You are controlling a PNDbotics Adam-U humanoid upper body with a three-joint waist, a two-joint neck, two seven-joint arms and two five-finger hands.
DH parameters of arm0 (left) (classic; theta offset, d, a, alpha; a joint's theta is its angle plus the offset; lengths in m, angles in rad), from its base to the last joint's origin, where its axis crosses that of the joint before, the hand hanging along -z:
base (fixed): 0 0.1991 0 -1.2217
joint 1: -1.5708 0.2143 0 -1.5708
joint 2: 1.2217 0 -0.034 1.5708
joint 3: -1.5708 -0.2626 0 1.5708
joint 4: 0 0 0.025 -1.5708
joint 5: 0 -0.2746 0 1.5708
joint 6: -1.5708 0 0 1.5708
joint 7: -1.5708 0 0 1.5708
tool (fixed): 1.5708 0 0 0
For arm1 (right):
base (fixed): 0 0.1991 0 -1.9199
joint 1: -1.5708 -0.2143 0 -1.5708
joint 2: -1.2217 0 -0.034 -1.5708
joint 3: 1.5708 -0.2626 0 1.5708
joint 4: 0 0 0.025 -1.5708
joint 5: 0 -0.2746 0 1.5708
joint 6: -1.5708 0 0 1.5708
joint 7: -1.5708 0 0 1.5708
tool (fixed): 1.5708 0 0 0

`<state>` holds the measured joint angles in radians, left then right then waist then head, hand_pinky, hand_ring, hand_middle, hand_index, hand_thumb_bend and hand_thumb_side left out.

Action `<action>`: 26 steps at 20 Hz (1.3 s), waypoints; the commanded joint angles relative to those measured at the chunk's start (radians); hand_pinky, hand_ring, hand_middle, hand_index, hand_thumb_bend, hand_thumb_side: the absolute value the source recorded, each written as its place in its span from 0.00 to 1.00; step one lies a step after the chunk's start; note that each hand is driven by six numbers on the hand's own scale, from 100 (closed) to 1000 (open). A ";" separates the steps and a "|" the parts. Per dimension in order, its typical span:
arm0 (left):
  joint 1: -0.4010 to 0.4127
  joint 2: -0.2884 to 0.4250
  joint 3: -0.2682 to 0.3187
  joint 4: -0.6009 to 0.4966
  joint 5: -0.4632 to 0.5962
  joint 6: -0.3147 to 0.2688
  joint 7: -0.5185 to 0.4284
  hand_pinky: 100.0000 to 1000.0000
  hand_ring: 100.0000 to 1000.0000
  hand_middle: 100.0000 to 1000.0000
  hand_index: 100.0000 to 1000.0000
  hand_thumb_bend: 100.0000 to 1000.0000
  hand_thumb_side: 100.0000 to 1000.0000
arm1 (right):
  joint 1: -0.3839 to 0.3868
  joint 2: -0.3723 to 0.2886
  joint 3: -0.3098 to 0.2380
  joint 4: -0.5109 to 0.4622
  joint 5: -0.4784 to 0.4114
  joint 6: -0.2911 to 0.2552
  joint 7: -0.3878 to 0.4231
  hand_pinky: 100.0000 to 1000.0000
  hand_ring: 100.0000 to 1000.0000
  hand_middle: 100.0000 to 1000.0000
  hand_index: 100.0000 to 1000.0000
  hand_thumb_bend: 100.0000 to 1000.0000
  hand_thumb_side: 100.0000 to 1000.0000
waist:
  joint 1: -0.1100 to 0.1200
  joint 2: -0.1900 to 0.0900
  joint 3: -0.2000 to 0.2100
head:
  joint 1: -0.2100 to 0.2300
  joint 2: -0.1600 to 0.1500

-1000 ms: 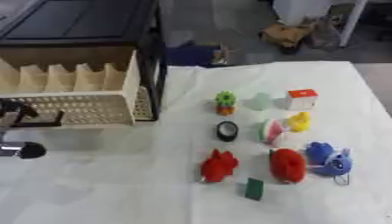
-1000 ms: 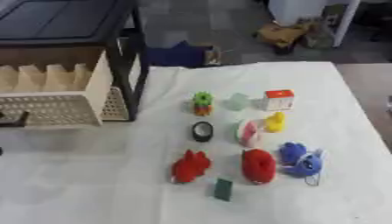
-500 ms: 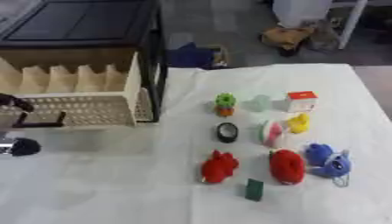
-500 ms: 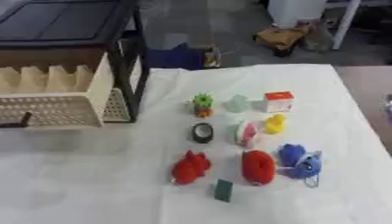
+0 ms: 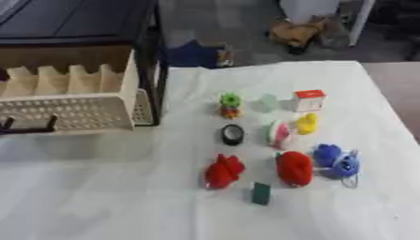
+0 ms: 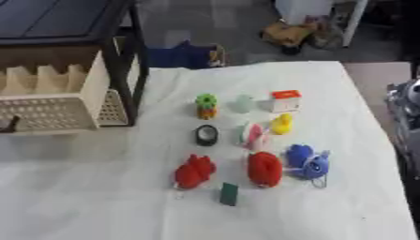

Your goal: Pick up objects from table and place into drawer.

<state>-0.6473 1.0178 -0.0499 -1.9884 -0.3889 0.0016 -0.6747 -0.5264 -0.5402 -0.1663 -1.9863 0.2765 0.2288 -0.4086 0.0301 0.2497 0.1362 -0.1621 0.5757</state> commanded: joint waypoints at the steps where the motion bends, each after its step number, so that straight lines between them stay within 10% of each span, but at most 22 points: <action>1: -0.006 0.010 0.044 -0.012 0.034 -0.005 0.108 0.00 0.00 0.00 0.77 0.47 1.00 | -0.012 -0.032 -0.002 -0.014 0.008 0.011 0.003 0.59 0.70 0.63 0.84 0.00 1.00 | -0.001 -0.021 0.002 | -0.013 0.011; 16: 0.082 -0.158 0.098 -0.012 0.251 0.180 1.032 0.00 0.00 0.00 0.69 0.52 1.00 | -0.082 -0.195 0.082 0.000 0.140 0.152 0.106 0.61 0.72 0.66 0.83 0.00 1.00 | -0.013 -0.039 -0.003 | -0.027 0.024; 26: 0.156 -0.262 0.079 -0.012 0.175 0.166 1.201 0.00 0.00 0.00 0.68 0.48 1.00 | -0.152 -0.319 0.155 0.175 0.312 0.151 0.332 0.65 0.76 0.72 0.84 0.00 1.00 | -0.013 -0.045 -0.002 | -0.025 0.027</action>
<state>-0.4845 0.7432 0.0245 -1.9882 -0.1996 0.1679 0.5164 -0.6601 -0.8087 -0.0117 -1.8289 0.5603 0.3852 -0.1059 0.0161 0.2262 0.1332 -0.1869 0.5975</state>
